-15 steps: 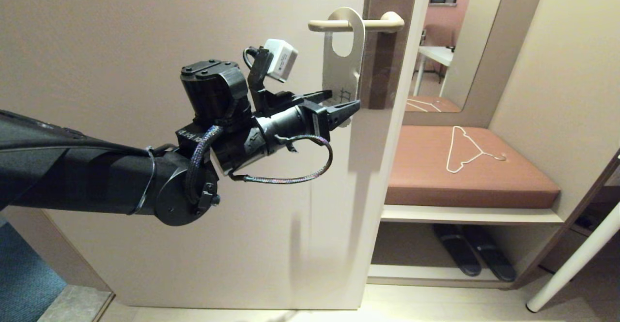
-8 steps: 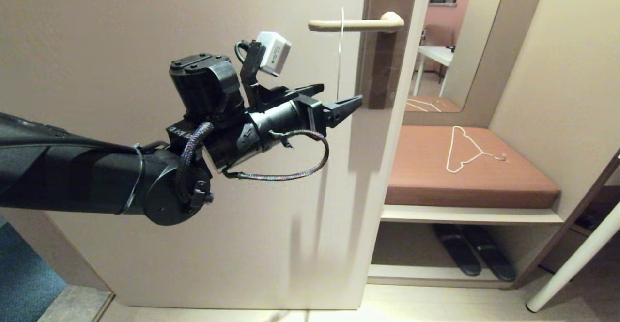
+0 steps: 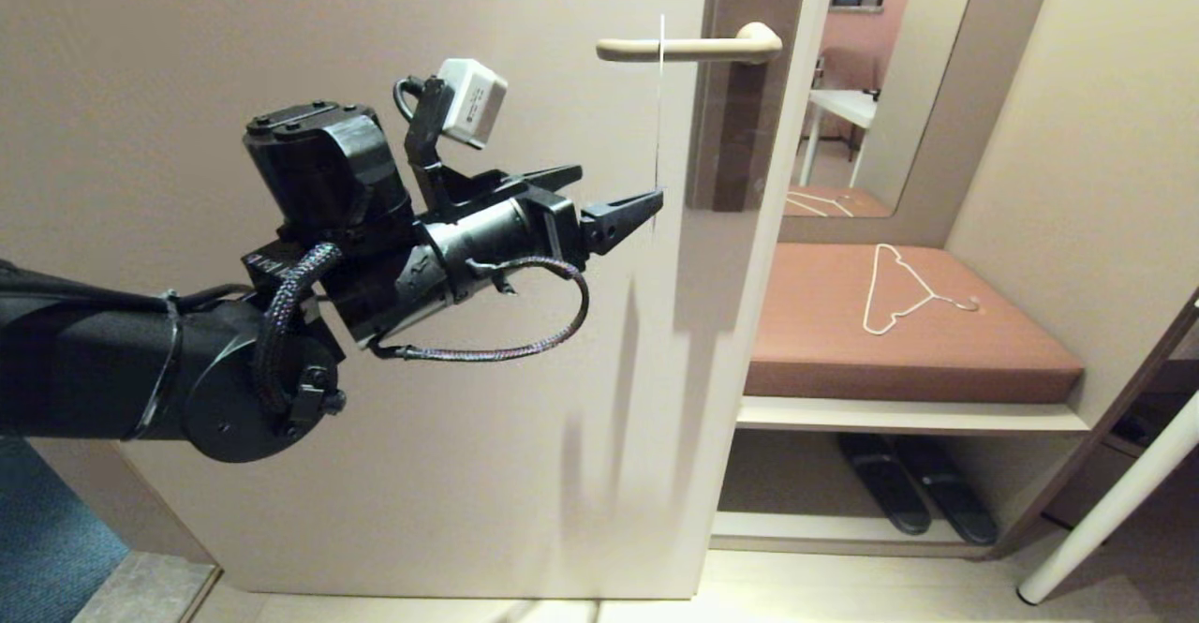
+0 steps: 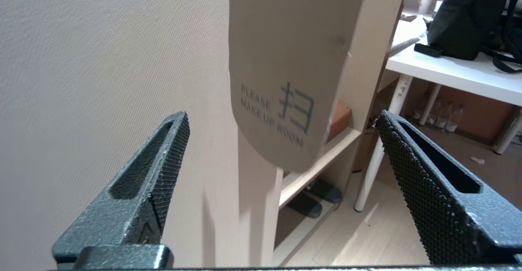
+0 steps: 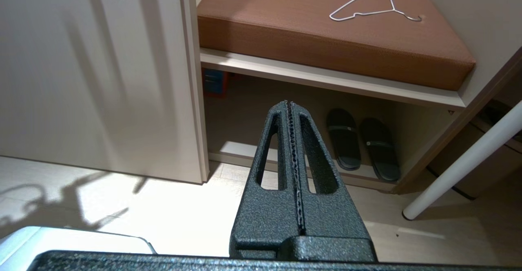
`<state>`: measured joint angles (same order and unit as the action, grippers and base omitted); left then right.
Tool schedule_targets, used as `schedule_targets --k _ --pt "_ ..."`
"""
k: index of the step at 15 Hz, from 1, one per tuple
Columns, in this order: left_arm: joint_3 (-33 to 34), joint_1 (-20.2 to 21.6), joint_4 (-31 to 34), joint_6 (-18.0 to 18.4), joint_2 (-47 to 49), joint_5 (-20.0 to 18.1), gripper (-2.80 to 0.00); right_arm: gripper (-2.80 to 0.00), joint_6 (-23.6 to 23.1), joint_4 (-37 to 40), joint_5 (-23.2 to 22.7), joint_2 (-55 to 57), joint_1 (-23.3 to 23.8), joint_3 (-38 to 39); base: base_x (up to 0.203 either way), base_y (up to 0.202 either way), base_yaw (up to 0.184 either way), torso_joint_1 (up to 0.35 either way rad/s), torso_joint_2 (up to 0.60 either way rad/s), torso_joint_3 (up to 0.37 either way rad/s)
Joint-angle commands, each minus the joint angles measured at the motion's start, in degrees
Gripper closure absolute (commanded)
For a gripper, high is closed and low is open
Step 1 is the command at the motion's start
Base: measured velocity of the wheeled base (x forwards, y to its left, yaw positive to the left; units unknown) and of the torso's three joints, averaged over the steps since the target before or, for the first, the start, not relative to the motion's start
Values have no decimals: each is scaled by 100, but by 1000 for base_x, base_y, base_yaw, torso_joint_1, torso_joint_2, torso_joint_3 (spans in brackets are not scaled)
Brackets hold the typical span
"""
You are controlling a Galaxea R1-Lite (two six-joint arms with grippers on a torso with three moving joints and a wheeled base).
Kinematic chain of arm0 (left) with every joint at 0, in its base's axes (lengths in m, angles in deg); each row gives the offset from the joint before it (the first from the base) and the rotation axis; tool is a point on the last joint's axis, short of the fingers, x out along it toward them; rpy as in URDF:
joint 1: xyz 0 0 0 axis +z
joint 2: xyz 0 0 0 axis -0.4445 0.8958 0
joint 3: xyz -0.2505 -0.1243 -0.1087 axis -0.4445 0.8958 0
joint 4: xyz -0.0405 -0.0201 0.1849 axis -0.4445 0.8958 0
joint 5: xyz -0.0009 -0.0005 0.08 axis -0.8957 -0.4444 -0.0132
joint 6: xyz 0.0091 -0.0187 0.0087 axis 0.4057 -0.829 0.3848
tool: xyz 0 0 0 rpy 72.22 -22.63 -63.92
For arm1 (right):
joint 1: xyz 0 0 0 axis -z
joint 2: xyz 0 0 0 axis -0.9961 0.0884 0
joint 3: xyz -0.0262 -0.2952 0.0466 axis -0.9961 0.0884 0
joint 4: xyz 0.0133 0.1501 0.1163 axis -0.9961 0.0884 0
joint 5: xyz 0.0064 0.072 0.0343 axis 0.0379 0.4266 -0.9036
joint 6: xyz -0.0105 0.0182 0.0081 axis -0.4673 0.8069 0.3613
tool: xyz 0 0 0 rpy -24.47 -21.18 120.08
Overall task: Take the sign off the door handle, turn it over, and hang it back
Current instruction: Hang the sign back with the other side facing out
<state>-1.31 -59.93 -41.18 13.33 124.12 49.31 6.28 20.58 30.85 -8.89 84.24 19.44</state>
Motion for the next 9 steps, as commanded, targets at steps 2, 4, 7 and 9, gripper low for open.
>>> schedule_targets --k 2,4,7,9 --pt "349 46 -29 -5 -321 -5 -280 0 -4 7 -5 4 -2 1 0 0 0 0 0 0" --pt "551 147 -29 -8 -455 -5 -280 0 -13 7 -5 4 -2 1 0 0 0 0 0 0" --pt "673 251 -29 -1 -544 -5 0 0 -13 7 -5 4 -2 1 0 0 0 0 0 0" --pt "764 269 -33 -1 -615 3 0 0 -13 7 -5 4 -2 1 0 0 0 0 0 0"
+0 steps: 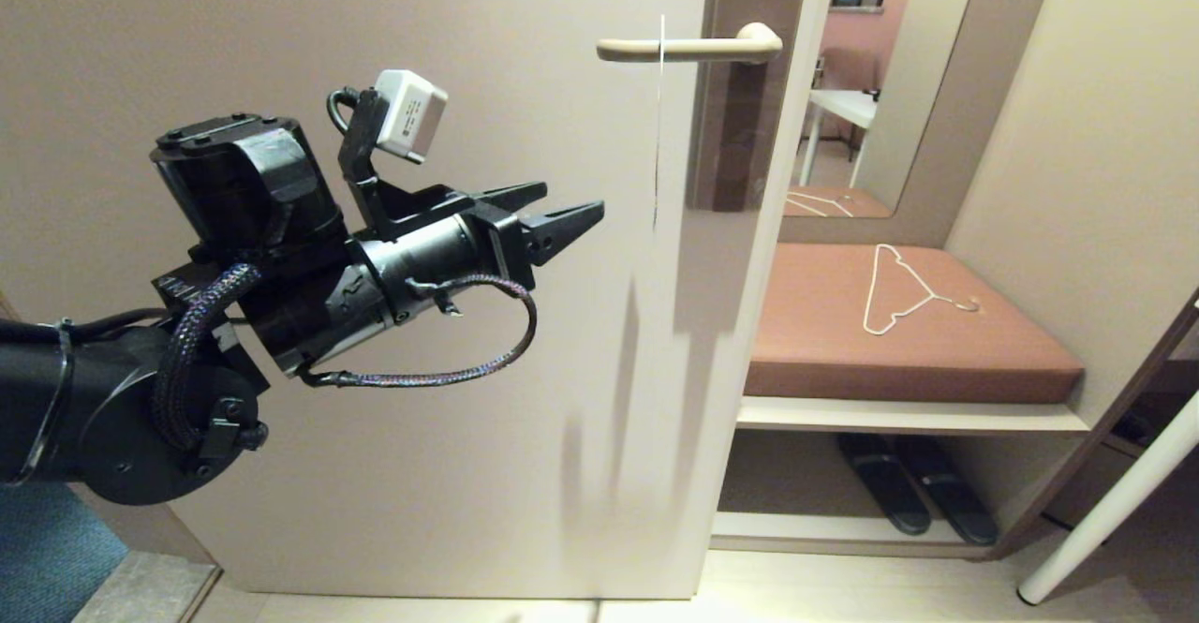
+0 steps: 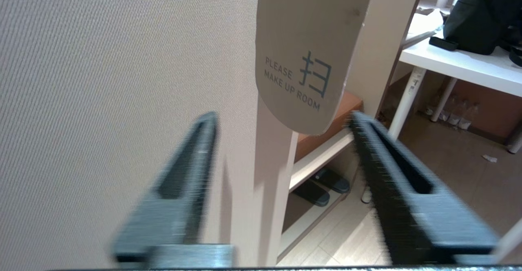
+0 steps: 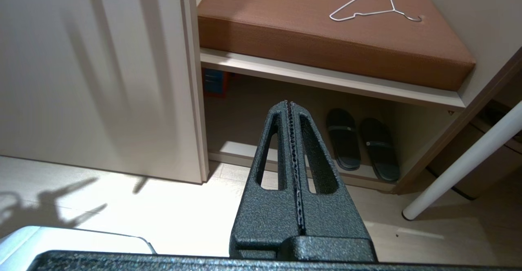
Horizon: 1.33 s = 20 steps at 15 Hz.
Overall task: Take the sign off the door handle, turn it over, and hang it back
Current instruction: Hang the sign back with the other side facing out
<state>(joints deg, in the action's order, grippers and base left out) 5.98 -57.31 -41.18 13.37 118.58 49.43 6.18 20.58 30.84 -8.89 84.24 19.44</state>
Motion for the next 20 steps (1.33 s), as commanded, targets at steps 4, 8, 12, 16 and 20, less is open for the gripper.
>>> schedule_targets --k 4,8,12,16,20 --pt "295 40 -34 -4 -235 0 0 0 -3 7 -13 4 -2 1 0 0 0 0 0 0" --pt "969 350 -45 15 -584 99 0 0 -1 7 -4 4 -2 1 0 0 0 0 0 0" --pt "1907 972 -713 96 -870 182 0 0 -3 7 -13 4 -2 1 0 0 0 0 0 0" --pt "3076 1685 -2010 410 -950 621 0 0 -3 7 -13 4 -2 1 0 0 0 0 0 0" --pt "4369 2486 -3007 642 -1181 833 0 0 -12 7 -13 4 -2 1 0 0 0 0 0 0"
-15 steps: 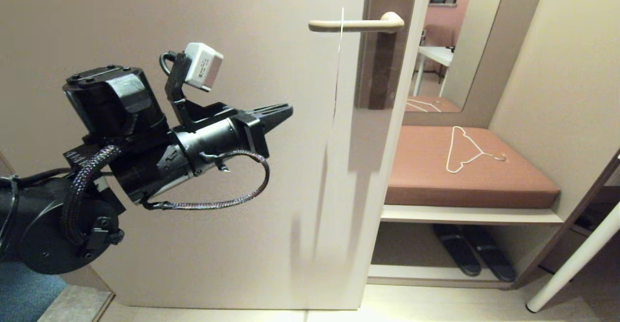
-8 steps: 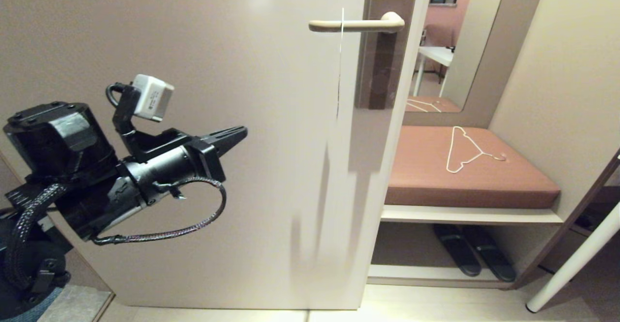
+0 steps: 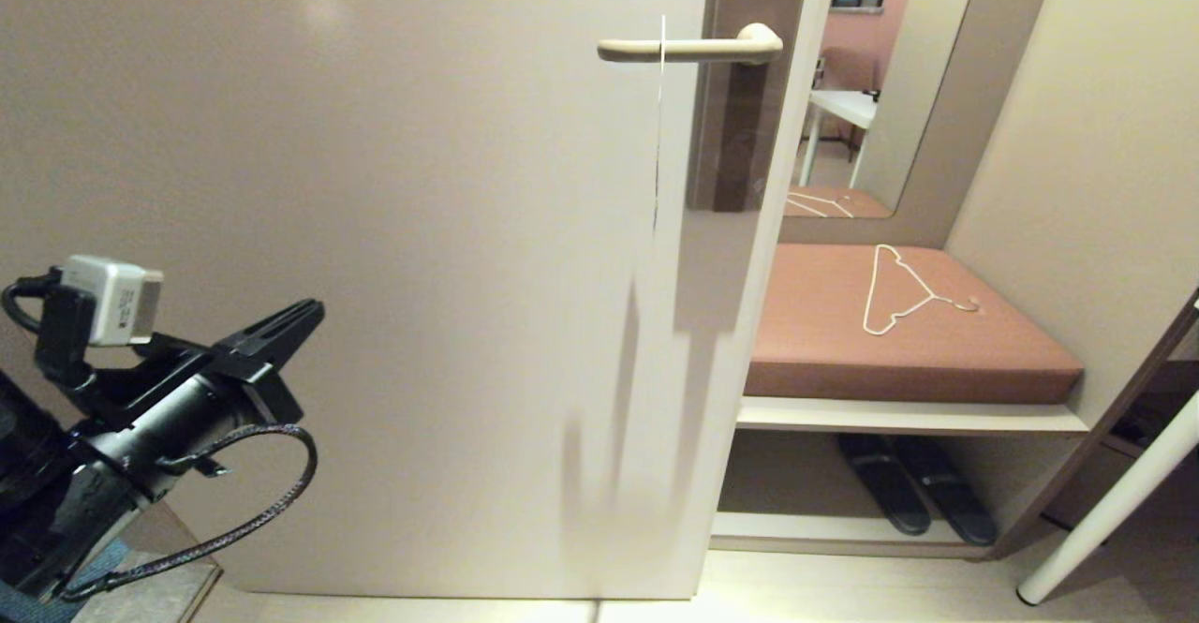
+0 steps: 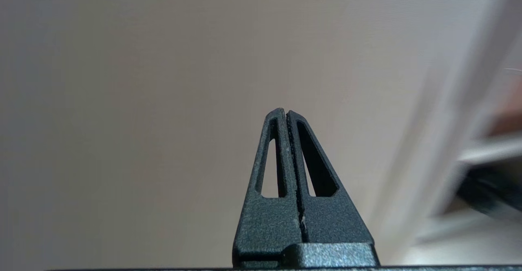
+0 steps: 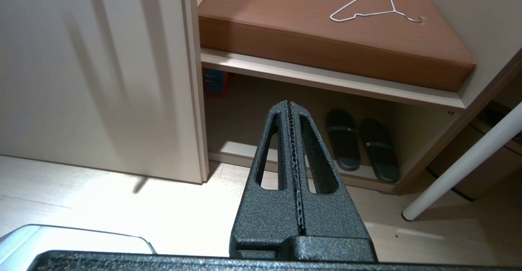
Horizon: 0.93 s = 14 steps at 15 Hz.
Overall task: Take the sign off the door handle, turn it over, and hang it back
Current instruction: Hang the sign back with the other side facing out
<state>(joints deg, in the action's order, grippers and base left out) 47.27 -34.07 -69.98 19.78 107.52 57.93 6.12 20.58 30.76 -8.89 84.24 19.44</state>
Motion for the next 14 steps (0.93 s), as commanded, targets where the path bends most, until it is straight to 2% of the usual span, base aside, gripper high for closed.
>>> schedule_targets --k 1,4,8,11,14 --pt "388 329 -421 23 -117 108 0 0 -16 7 -5 4 -2 1 0 0 0 0 0 0" --pt "687 429 -657 64 -554 234 0 0 -120 -2 -13 4 -2 1 0 0 0 0 0 0" --pt "1154 539 -488 153 -1370 640 0 0 -120 -2 -22 4 -2 1 0 0 0 0 0 0" --pt "1178 637 400 165 -2435 880 0 0 -120 -19 -21 4 -2 10 0 0 0 0 0 0" --pt "1180 703 1919 170 -3863 923 0 0 -111 -19 -13 4 -2 19 0 0 0 0 0 0"
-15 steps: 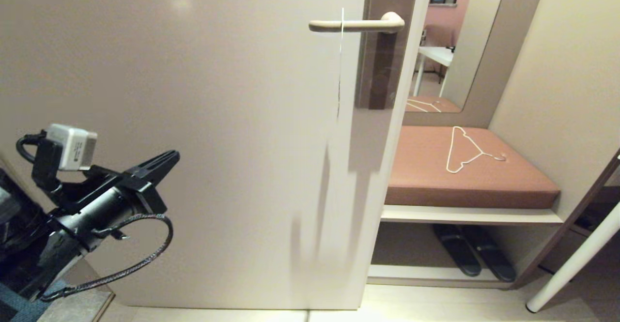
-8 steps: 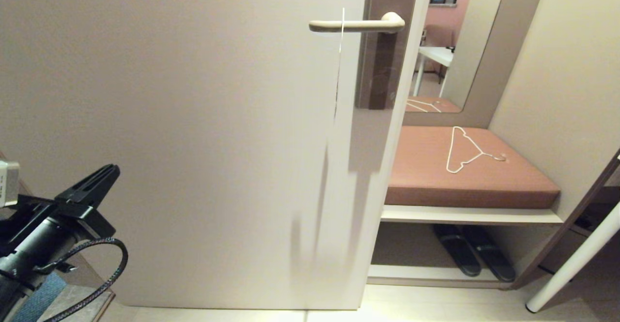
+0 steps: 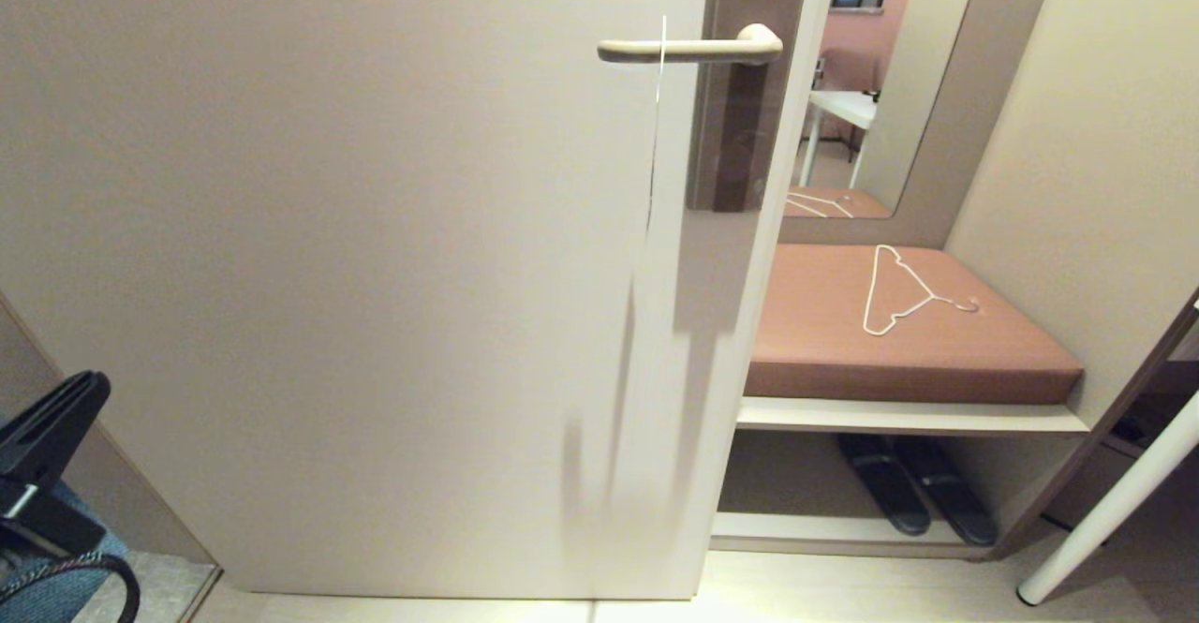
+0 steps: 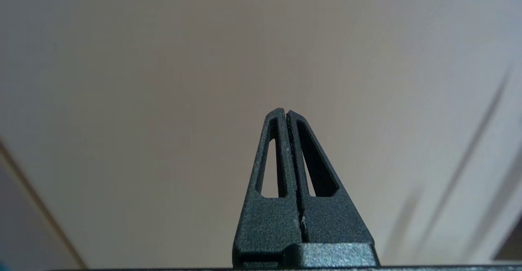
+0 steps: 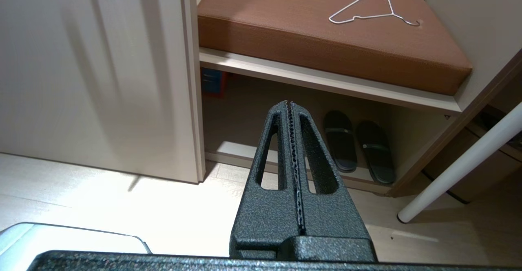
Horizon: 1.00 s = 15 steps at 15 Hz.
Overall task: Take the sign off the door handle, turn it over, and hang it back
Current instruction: Hang the sign back with the other side facing out
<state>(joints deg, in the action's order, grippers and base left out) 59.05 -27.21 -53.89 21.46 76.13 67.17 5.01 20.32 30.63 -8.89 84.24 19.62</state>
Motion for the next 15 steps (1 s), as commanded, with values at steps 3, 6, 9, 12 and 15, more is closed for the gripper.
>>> schedule_targets --k 3,6,9,12,15 --pt "-47 37 2241 -25 -2220 8 0 0 0 6 0 4 -2 0 0 0 0 0 0 0" --pt "-65 37 3843 -21 -3435 2 0 0 8 6 0 4 -2 0 0 0 0 0 0 0" --pt "-62 38 4935 39 -4469 48 0 0 8 6 0 4 -2 0 0 0 0 0 0 0" --pt "-88 44 6066 181 -5417 128 0 0 35 6 1 4 -2 0 0 0 0 0 0 0" --pt "-2 47 6422 284 -5488 -21 0 0 52 7 8 4 -2 0 0 0 0 0 0 0"
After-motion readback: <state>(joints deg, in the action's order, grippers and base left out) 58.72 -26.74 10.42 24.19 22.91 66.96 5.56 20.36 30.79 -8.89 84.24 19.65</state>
